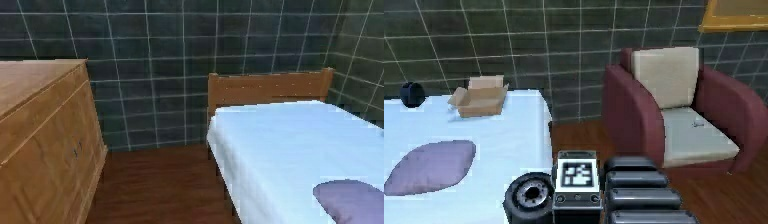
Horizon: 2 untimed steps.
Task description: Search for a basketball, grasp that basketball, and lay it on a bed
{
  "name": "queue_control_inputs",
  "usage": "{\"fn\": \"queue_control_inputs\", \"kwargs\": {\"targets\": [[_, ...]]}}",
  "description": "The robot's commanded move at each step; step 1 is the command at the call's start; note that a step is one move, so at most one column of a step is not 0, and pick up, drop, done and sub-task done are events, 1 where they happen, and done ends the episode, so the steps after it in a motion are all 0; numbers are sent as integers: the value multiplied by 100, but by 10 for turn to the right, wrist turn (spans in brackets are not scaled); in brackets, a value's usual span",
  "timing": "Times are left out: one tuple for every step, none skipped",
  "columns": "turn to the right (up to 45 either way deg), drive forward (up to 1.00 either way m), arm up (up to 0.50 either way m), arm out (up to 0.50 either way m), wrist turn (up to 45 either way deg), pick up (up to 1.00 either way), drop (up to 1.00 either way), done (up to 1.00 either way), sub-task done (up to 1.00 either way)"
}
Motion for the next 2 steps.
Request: {"fn": "queue_control_inputs", "kwargs": {"targets": [[0, 100, 0, 0, 0, 0, 0, 0, 0], [-240, 0, 0, 0, 0, 0, 0, 0, 0]]}}
